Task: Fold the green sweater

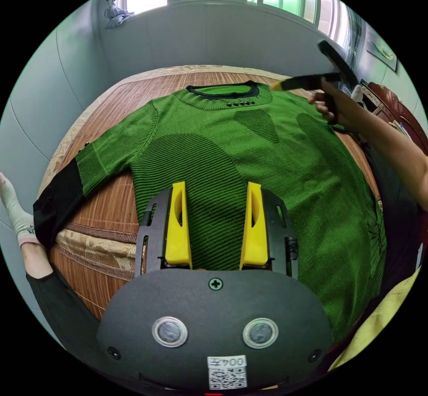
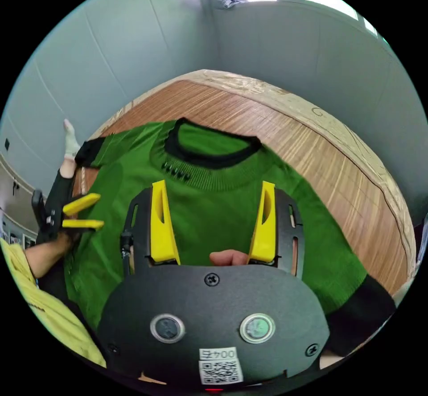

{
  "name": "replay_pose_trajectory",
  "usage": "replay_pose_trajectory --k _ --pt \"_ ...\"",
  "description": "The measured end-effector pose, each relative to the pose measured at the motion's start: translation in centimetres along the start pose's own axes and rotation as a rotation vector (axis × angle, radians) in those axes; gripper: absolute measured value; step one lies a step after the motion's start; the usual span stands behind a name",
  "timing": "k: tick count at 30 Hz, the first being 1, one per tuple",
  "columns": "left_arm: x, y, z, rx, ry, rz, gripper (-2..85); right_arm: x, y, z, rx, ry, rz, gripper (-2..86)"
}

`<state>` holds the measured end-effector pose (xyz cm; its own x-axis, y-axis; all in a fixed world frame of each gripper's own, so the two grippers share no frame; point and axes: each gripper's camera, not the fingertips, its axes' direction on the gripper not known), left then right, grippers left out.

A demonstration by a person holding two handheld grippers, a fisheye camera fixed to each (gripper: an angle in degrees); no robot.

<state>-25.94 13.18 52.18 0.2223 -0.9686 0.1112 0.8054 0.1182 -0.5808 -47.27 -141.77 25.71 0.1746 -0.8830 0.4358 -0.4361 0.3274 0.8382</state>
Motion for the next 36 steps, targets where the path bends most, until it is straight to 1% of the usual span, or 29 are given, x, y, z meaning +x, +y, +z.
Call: replay_pose_trajectory --k 5,10,11,14,18,20,22,24,26,27,29,31,33,36 --pt "0.5 0.1 -0.3 0.000 0.003 -0.001 18.1 -6.1 10.6 -4.5 -0.112 -0.005 -0.054 26.1" --pt "0.9 0.1 -0.6 -0.005 0.004 -0.002 18.0 -10.1 17.7 -5.3 -0.251 0.008 -0.036 24.8" --pt "1.0 0.1 -0.7 -0.008 0.005 -0.003 18.0 -10.8 18.8 -5.7 -0.221 0.046 -0.042 24.6" --pt "1.2 -0.1 -0.8 -0.015 0.011 -0.004 18.2 -12.1 19.6 -5.6 -0.209 0.121 -0.072 25.1" --pt "0.5 -0.6 -1.7 -0.052 0.094 -0.030 19.1 -12.1 19.6 -6.2 -0.191 0.109 -0.076 25.4" --pt "0.0 -0.2 -3.5 -0.057 0.213 -0.083 20.1 -11.9 19.6 -7.0 -0.228 0.081 -0.053 24.2" --pt "0.2 1.1 -5.7 -0.020 0.261 -0.104 20.3 -11.9 19.7 -7.9 -0.294 0.055 -0.033 23.1" --pt "1.3 2.9 -8.0 0.007 0.266 -0.099 20.1 -12.2 20.7 -9.5 -0.283 0.015 0.005 22.2" --pt "3.4 6.1 -10.3 0.010 0.315 -0.090 19.4 -13.4 22.8 -11.7 -0.261 -0.153 0.023 21.2" --pt "4.1 6.9 -10.7 0.005 0.329 -0.084 19.2 -13.8 23.4 -12.2 -0.255 -0.192 0.034 21.0" --pt "7.2 9.9 -11.2 -0.057 0.346 -0.046 18.7 -15.9 25.7 -13.6 -0.241 -0.305 0.049 20.2" --pt "9.4 11.5 -11.0 -0.114 0.331 -0.025 18.1 -17.7 27.3 -14.3 -0.248 -0.327 0.056 19.7" --pt "11.0 11.8 -10.9 -0.155 0.325 0.009 17.4 -19.5 28.7 -14.3 -0.276 -0.294 0.065 19.3" --pt "13.0 11.2 -10.4 -0.198 0.285 0.090 16.2 -21.7 30.0 -13.0 -0.378 -0.234 0.059 18.6"
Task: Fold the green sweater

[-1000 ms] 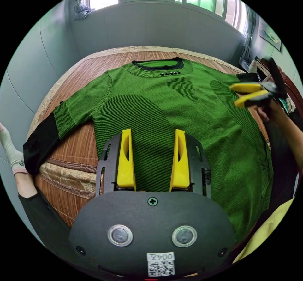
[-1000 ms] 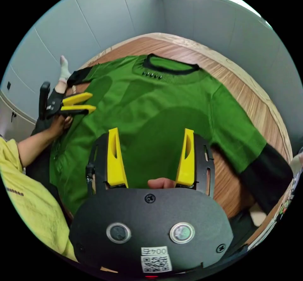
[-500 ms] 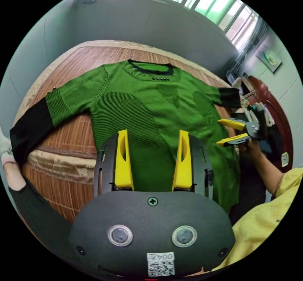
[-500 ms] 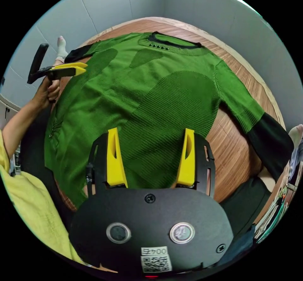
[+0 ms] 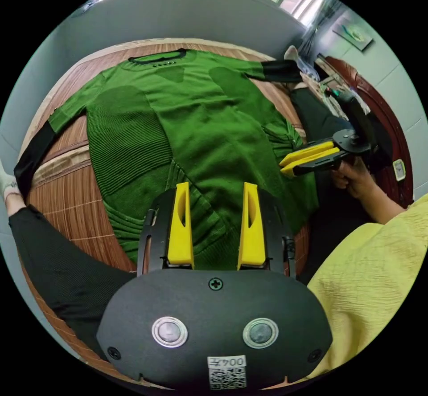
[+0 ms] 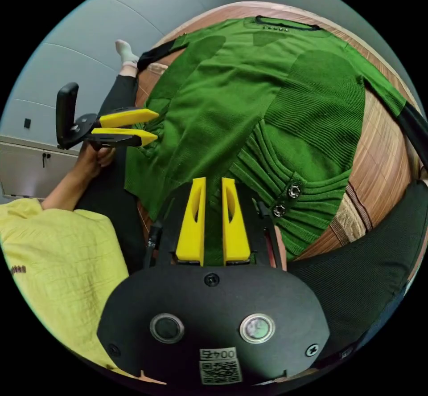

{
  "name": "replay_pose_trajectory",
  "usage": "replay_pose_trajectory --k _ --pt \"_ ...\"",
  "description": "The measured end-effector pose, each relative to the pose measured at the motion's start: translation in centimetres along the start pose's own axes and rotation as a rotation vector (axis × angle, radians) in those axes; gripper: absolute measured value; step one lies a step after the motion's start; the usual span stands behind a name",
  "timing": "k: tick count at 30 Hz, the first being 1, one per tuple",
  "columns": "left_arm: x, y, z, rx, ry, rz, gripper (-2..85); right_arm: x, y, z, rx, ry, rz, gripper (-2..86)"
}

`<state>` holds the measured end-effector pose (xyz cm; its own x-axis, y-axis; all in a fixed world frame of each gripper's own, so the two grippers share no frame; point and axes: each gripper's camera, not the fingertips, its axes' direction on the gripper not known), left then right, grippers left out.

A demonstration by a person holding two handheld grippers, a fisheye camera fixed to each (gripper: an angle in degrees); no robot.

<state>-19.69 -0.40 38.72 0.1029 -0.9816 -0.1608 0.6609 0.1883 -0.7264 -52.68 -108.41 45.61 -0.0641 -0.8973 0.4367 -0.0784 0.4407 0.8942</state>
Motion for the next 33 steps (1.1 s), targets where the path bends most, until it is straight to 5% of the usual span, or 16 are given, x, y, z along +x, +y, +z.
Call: replay_pose_trajectory --k 13,24,33 --pt "5.8 -0.2 3.4 -0.131 -0.238 0.169 13.4 -2.2 0.0 0.5 -0.054 0.135 0.016 16.5" --pt "4.2 0.3 1.6 -0.201 -0.040 0.123 11.6 -1.6 3.0 -2.6 -0.004 0.112 -0.034 14.5" --pt "5.2 -1.8 -1.8 0.020 0.059 0.124 10.9 5.4 1.4 -10.8 0.242 0.171 -0.017 11.8"
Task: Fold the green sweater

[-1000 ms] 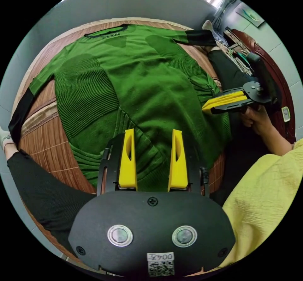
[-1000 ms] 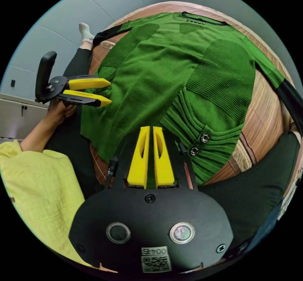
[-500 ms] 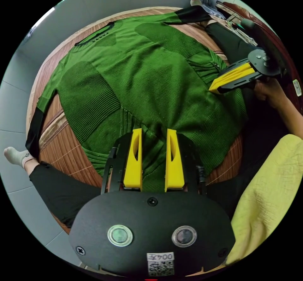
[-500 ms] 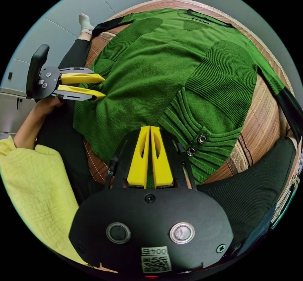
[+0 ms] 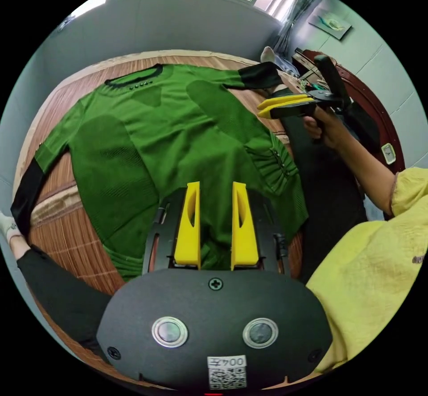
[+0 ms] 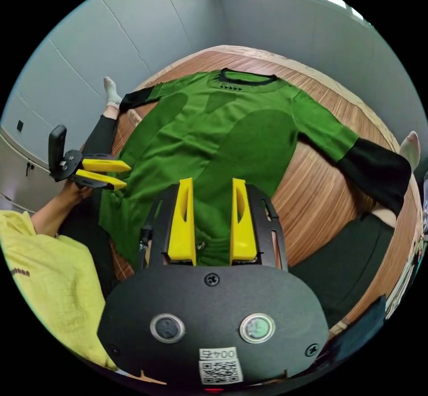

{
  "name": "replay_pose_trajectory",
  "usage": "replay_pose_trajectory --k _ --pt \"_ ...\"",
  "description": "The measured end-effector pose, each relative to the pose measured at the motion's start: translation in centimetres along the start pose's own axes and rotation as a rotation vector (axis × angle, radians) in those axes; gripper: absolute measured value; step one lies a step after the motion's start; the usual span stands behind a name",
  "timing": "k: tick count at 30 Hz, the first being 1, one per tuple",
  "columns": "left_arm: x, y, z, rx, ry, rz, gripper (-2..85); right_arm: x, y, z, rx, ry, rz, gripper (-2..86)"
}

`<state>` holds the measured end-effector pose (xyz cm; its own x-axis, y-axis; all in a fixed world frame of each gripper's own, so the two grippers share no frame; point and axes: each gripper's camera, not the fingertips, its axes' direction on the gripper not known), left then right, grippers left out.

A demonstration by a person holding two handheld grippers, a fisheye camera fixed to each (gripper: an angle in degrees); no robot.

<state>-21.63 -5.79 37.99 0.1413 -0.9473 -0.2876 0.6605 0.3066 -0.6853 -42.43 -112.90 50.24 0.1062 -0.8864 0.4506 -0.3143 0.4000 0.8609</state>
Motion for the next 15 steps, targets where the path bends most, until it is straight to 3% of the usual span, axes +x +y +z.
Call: replay_pose_trajectory --k 7,13,15 --pt "1.4 -5.9 2.2 0.009 -0.186 0.059 13.1 5.4 -6.4 4.4 -0.028 0.049 0.014 11.3" --pt "0.7 -5.9 3.9 -0.096 -0.144 0.050 14.1 7.0 -7.7 7.8 -0.088 0.187 0.017 13.2" --pt "0.6 -5.0 3.6 -0.060 -0.147 0.030 14.1 7.2 -7.4 7.9 -0.076 0.213 0.021 13.2"
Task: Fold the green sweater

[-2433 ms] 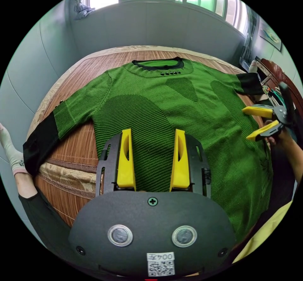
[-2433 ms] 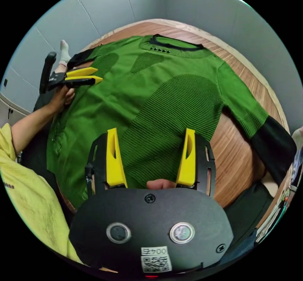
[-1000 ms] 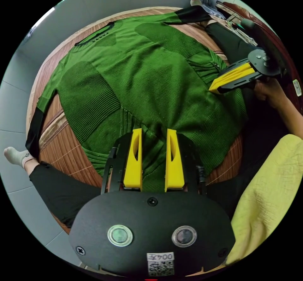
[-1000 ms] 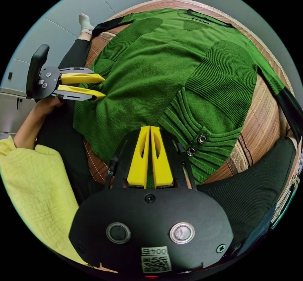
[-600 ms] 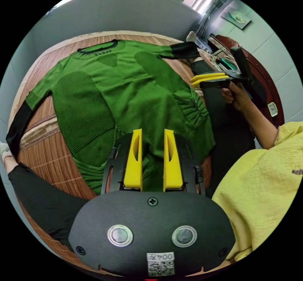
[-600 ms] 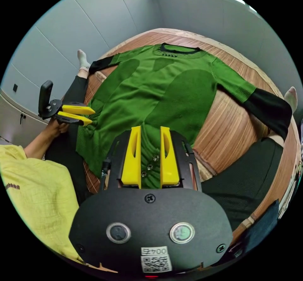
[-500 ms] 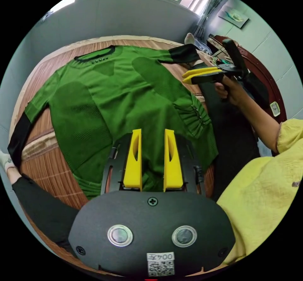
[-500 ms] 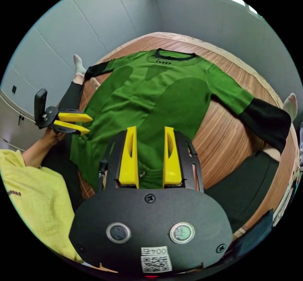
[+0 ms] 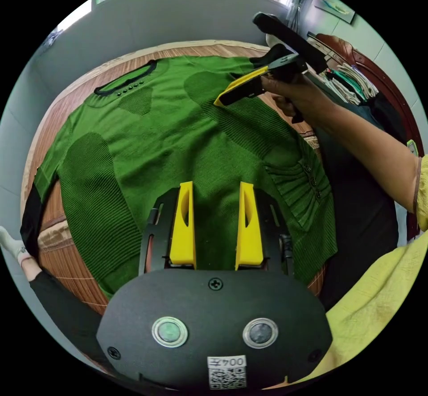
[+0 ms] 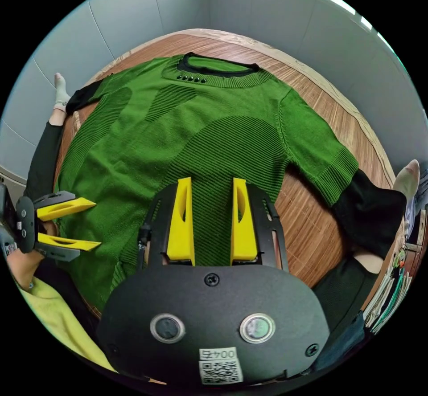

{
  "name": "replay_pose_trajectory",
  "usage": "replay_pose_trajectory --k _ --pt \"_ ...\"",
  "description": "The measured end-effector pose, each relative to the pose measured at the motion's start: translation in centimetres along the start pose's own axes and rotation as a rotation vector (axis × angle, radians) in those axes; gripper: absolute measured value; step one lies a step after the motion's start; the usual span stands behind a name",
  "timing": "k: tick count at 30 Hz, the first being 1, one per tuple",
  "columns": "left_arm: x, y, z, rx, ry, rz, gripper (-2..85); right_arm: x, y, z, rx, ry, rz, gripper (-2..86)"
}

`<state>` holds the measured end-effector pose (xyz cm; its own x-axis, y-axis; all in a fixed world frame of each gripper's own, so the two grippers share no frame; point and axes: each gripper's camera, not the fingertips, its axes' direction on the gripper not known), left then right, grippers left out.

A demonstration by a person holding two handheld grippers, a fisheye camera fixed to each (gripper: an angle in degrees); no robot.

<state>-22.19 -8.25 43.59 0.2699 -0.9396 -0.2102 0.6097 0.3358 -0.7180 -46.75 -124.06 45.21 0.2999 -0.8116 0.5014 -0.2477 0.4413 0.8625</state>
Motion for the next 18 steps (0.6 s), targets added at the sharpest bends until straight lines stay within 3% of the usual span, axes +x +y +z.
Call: replay_pose_trajectory --k 7,12,15,18 --pt "-0.1 2.1 -1.3 0.093 -0.089 -0.019 14.5 2.6 2.1 0.4 0.087 -0.034 -0.009 13.6" --pt "-2.8 1.5 -3.5 0.092 0.016 -0.042 17.2 4.6 2.9 -1.8 0.116 -0.035 -0.012 15.0" --pt "-6.0 2.1 -6.9 0.162 0.057 -0.107 17.5 8.4 4.7 -4.9 0.170 -0.115 0.039 14.0" --pt "-11.8 4.3 -10.5 0.236 0.006 -0.240 16.0 15.1 7.0 -5.3 0.153 -0.339 0.162 13.1"
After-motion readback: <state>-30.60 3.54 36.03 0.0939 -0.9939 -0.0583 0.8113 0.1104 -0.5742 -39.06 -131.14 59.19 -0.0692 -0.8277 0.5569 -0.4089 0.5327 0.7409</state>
